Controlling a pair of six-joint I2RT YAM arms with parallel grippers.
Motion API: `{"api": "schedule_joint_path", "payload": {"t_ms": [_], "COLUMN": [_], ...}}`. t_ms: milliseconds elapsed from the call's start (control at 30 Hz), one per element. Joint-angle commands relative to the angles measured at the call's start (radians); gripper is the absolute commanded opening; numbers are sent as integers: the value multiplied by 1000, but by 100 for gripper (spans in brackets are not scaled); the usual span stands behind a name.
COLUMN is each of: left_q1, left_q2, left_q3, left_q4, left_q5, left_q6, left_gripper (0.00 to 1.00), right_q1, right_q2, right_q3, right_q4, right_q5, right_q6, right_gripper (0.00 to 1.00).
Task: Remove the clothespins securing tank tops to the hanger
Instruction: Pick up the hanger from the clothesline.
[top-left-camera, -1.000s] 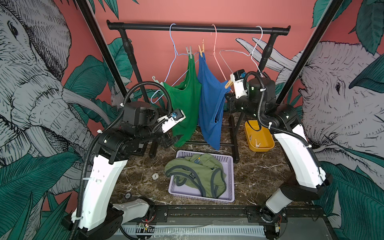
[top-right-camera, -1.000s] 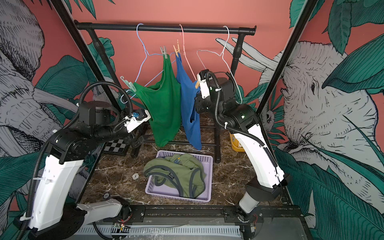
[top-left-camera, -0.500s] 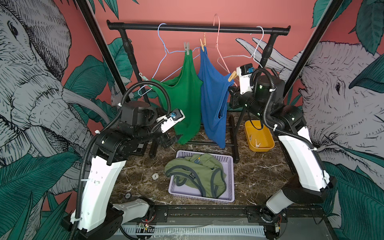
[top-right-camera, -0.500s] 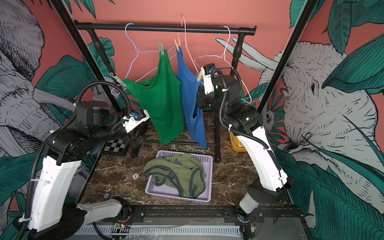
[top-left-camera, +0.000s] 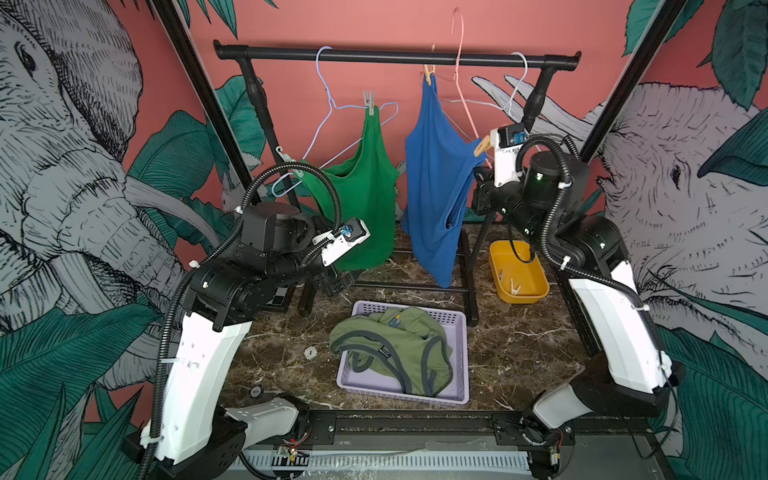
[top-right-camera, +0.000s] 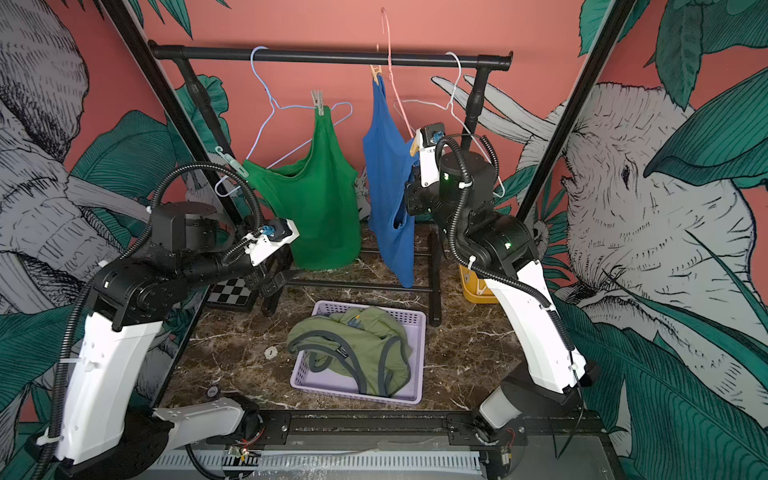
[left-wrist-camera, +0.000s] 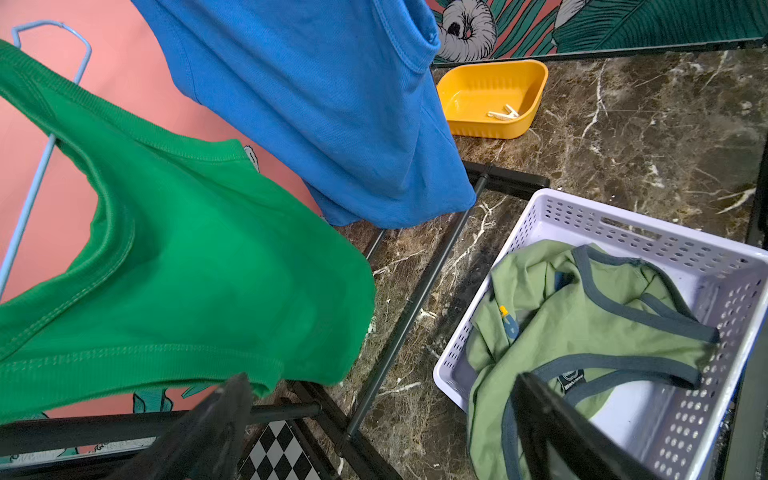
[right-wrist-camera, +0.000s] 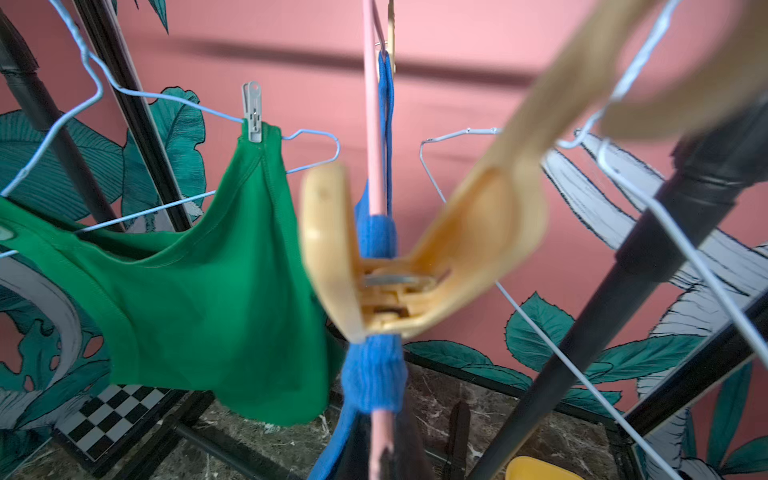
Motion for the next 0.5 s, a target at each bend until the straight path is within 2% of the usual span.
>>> {"api": "schedule_joint_path", "payload": {"t_ms": [0, 467], "left_q1": [7, 7], "left_q2": [-20, -11], "left_q3": [12, 37], "left_q4": [-25, -35], "left_q5": [17, 29], "left_q6": [20, 31], "left_gripper": [99, 99], "right_q1": [1, 1], "right_q2": [-42, -125], "right_q3": [1, -62], "right_q4": [134, 6], "right_q5": [38, -43], "right_q6": [-20, 4], "right_gripper": [0, 0]}}
